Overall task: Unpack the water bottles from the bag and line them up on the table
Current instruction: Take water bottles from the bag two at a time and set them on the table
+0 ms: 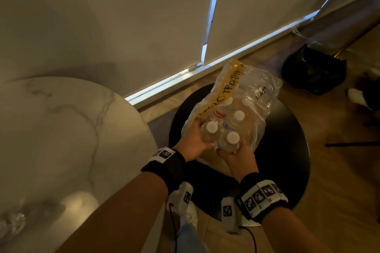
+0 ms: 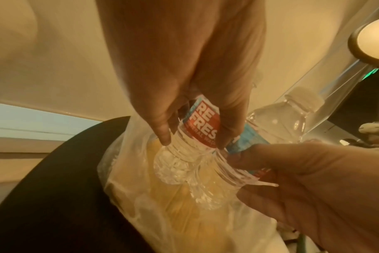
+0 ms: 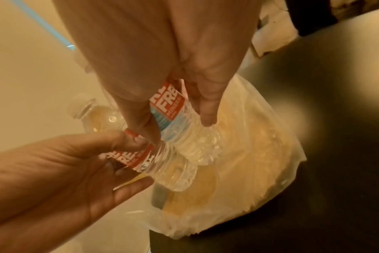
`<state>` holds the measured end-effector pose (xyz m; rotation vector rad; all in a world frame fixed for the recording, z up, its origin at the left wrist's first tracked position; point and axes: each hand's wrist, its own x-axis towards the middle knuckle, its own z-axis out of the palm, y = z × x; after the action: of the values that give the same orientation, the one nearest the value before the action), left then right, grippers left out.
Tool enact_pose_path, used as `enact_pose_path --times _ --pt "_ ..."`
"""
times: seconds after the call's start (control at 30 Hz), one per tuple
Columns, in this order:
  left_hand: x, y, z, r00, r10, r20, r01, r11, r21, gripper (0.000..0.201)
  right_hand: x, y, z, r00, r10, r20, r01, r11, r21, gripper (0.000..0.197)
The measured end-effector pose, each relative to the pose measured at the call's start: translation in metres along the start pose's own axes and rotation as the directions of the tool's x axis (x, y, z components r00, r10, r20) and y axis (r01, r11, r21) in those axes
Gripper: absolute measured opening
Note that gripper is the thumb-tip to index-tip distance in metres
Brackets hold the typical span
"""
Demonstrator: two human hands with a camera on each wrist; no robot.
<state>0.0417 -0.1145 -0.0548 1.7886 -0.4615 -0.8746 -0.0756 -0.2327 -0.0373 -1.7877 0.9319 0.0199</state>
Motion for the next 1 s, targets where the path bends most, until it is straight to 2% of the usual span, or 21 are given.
enact_pose_path --times 0.07,0.17,0.27,0.37,0.53,0.67,0.8,0.9,1.0 --pt "-0.031 0.004 -0.008 1.000 0.030 -0.006 -0.031 0.999 -0.024 0.069 -0.024 -0.013 -0.002 0.999 -0.049 0.024 0.050 0.998 -0.034 0.057" --pt "-0.085 0.002 -0.026 0.997 0.034 -0.076 -0.037 0.999 -0.029 0.065 -0.062 -0.028 0.011 0.986 -0.127 0.104 0.138 0.985 -0.108 0.049" --pt "-0.150 -0.006 -0.049 0.981 0.025 -0.194 -0.053 0.988 -0.142 0.058 -0.107 -0.034 0.046 0.973 -0.156 0.167 0.174 0.980 -0.099 0.047" --pt "-0.223 -0.029 -0.078 0.951 -0.026 -0.309 -0.039 0.979 -0.201 0.056 -0.161 -0.042 0.097 0.954 -0.154 0.258 0.182 0.979 -0.092 0.057" --pt "-0.356 -0.087 -0.133 0.857 -0.119 -0.501 -0.005 0.971 -0.238 0.058 -0.254 -0.047 0.197 0.879 -0.194 0.436 0.257 0.962 -0.090 0.053" --pt "-0.437 -0.120 -0.177 0.782 -0.170 -0.600 0.009 0.965 -0.261 0.054 -0.312 -0.052 0.275 0.827 -0.218 0.518 0.294 0.953 -0.068 0.050" --pt "-0.478 -0.156 -0.220 0.720 -0.230 -0.655 0.052 0.959 -0.279 0.063 -0.339 -0.063 0.340 0.808 -0.219 0.548 0.299 0.952 -0.060 0.052" --pt "-0.485 -0.173 -0.247 0.696 -0.253 -0.671 0.083 0.958 -0.275 0.066 -0.340 -0.071 0.374 0.818 -0.228 0.528 0.315 0.946 -0.079 0.057" --pt "-0.483 -0.185 -0.261 0.699 -0.236 -0.676 0.091 0.966 -0.243 0.067 -0.334 -0.079 0.385 0.808 -0.249 0.534 0.361 0.925 -0.117 0.057"
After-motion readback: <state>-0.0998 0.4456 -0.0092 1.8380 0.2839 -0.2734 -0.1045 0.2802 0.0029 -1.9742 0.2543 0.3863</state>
